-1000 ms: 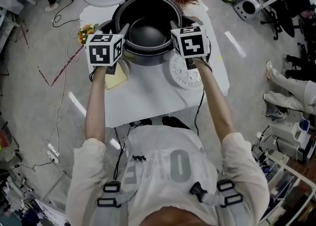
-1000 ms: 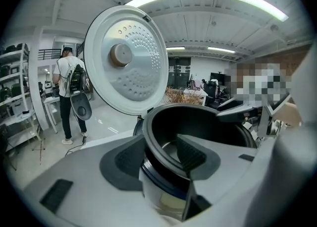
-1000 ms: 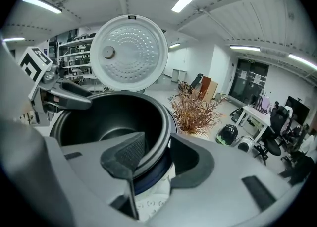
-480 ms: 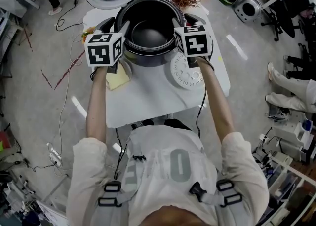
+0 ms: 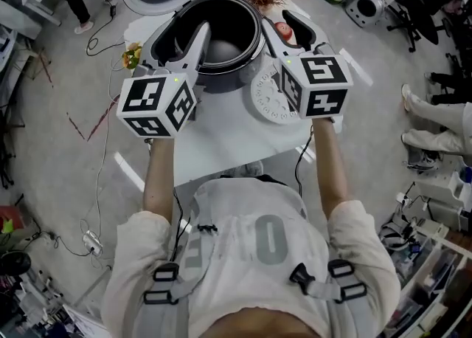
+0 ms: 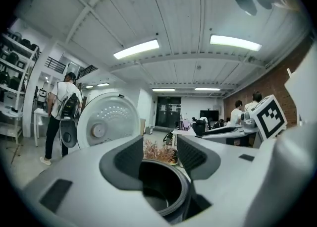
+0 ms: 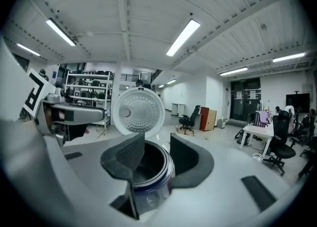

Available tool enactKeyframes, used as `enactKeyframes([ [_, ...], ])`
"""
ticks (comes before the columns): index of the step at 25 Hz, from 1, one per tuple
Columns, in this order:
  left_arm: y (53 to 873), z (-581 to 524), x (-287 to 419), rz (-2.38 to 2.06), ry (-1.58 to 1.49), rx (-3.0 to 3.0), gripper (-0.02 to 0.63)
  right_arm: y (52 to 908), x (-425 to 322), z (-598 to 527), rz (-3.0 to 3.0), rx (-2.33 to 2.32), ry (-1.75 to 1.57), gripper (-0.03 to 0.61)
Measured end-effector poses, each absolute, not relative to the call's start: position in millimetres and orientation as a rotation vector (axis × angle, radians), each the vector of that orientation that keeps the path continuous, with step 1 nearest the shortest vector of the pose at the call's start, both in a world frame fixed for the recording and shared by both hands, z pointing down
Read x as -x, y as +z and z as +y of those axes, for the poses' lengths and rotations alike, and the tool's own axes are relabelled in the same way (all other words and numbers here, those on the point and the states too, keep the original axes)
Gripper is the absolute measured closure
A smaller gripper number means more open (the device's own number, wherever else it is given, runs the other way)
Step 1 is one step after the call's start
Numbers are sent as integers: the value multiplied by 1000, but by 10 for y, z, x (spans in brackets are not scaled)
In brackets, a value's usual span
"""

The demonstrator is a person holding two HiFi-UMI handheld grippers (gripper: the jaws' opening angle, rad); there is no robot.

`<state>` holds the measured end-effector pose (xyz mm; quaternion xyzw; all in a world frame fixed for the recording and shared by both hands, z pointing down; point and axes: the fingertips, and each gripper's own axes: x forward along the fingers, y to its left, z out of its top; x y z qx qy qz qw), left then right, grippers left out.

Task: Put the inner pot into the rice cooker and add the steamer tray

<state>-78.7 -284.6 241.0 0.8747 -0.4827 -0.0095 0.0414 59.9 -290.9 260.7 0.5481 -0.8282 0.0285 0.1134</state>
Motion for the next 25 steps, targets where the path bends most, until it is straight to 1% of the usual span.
enactKeyframes([
  [5,2308,-2400,509,-1485,-67,-2749,413,2420,-694,-2416,-2580,-1657,38,411],
  [12,2593,-2008,189,-1492,-34,-2736,413,2614,-1060,-1910,-2602,-1695,41,410],
  [20,2671,-1997,-20,-1458,-60,-2671,413,2659,-1354,-1844,-2576,-1722,90,410],
  [22,2778,-1999,-114,-1417,-48,-2644,413,2699,-1460,-1871,-2576,-1738,128,426],
  [25,3078,-2010,-312,-1385,-7,-2582,413,2858,-1709,-1903,-2561,-1738,206,428],
])
